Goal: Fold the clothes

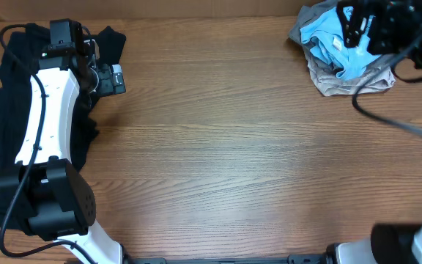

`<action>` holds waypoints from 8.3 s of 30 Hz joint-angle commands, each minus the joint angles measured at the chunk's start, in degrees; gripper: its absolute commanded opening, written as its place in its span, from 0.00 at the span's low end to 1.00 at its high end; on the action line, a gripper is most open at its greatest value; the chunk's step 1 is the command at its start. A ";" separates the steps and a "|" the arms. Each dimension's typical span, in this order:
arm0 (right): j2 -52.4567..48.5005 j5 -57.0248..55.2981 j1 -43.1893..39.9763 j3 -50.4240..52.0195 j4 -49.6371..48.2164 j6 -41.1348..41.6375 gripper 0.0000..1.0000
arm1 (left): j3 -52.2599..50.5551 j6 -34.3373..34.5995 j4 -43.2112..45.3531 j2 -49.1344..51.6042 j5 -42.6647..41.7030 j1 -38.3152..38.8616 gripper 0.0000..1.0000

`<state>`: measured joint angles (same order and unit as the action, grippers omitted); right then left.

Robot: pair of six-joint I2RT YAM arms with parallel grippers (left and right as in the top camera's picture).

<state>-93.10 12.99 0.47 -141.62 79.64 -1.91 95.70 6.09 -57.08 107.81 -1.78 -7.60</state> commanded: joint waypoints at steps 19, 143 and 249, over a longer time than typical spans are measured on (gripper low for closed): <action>56.00 -2.47 -2.16 90.31 -54.86 -1.42 1.00 | -0.20 1.22 0.17 0.55 -0.76 0.11 1.00; 92.94 -5.66 -3.54 141.17 -75.45 5.60 1.00 | -59.65 5.70 44.46 -66.01 -4.72 0.13 1.00; 92.94 -5.66 -3.54 141.17 -75.45 5.60 1.00 | -95.41 8.48 52.85 -107.54 -1.40 3.61 1.00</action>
<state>-0.78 7.22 -2.66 -1.06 4.49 3.25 0.47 15.94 -4.08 0.99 -4.03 -4.47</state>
